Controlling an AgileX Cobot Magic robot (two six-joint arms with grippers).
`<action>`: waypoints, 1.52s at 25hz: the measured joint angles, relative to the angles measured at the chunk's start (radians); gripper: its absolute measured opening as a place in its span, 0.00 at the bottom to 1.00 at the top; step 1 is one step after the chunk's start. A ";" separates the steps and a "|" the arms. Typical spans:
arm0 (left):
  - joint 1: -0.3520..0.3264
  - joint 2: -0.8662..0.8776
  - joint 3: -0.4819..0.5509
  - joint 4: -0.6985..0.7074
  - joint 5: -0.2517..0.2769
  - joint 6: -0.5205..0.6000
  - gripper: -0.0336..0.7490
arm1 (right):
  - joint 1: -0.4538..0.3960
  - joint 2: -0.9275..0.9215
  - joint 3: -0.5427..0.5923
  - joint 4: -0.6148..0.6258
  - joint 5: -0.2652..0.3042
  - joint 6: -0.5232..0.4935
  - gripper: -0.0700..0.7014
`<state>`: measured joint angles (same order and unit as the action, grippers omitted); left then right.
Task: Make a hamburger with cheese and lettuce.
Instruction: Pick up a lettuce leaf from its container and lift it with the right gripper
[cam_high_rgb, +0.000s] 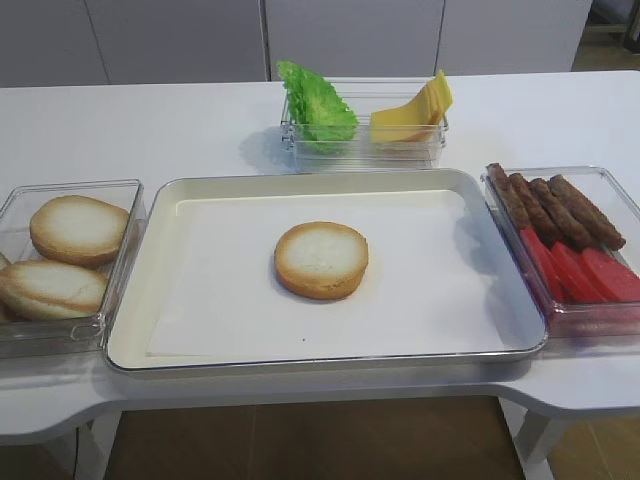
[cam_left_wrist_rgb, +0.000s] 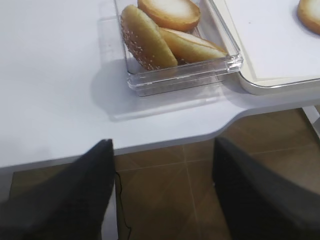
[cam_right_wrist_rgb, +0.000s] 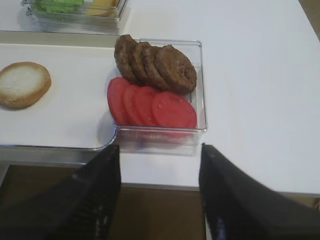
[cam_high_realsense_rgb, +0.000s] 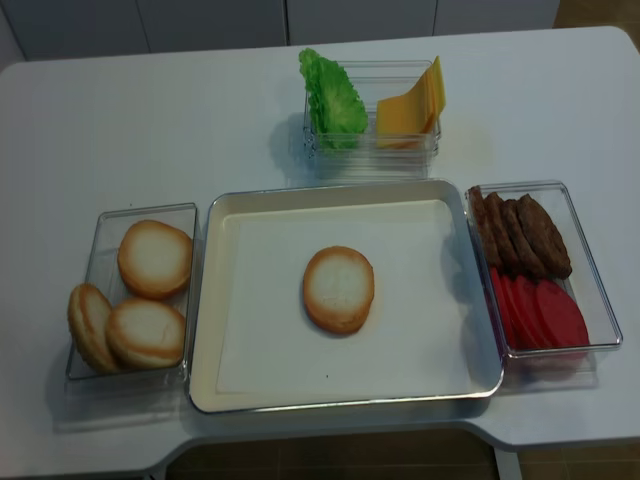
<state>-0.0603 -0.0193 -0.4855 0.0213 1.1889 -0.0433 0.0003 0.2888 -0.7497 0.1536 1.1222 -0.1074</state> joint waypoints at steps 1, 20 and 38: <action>0.000 0.000 0.000 0.000 0.000 0.000 0.63 | 0.000 0.043 -0.022 0.007 -0.005 0.001 0.59; 0.000 0.000 0.000 0.000 0.000 0.000 0.63 | 0.000 0.781 -0.573 0.073 -0.117 0.007 0.59; 0.000 0.000 0.000 0.000 0.000 0.000 0.63 | 0.217 1.365 -1.174 0.000 -0.101 0.107 0.59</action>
<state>-0.0603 -0.0193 -0.4855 0.0213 1.1889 -0.0433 0.2173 1.6542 -1.9233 0.1531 1.0208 0.0000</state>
